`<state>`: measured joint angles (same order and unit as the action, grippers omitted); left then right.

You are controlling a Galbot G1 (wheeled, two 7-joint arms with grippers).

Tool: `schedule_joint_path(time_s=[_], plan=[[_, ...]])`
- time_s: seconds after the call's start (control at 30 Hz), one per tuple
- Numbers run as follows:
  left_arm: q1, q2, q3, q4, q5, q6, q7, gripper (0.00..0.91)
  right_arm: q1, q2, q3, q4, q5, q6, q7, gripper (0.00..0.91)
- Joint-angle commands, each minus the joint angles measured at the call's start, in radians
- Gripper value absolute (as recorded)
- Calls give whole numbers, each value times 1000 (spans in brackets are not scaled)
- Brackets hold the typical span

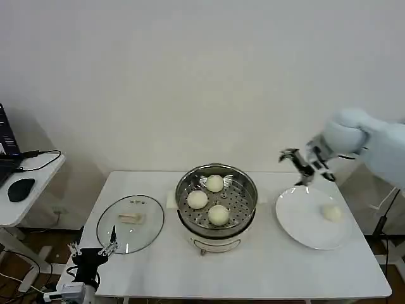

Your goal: Take steamed baozi put them in steamer then cover it.

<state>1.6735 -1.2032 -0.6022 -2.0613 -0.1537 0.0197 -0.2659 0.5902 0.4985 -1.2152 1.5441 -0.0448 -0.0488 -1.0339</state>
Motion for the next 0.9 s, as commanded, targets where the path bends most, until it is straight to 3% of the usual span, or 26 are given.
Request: schedule_joint_path(time_s=[0.03, 0.1, 0.13, 0.23, 0.33, 0.9], plan=[[-5, 18, 4, -2, 3, -5, 1, 907, -403, -282, 377, -64, -127, 37, 28, 907], [-2, 16, 6, -1, 8, -8, 1, 907, -523, -279, 478, -98, -149, 49, 31, 907], [-1, 14, 7, -3, 10, -7, 1, 907, -652, -268, 583, -128, -171, 60, 35, 907], [6, 11, 8, -10, 16, -6, 0, 907, -829, -225, 782, -210, -221, 89, 46, 907], [16, 7, 4, -17, 20, -6, -1, 907, -890, -163, 843, -280, -245, 104, 54, 907], [46, -17, -18, -7, 27, -12, -2, 907, -804, 84, 807, -592, -325, 117, 63, 907]])
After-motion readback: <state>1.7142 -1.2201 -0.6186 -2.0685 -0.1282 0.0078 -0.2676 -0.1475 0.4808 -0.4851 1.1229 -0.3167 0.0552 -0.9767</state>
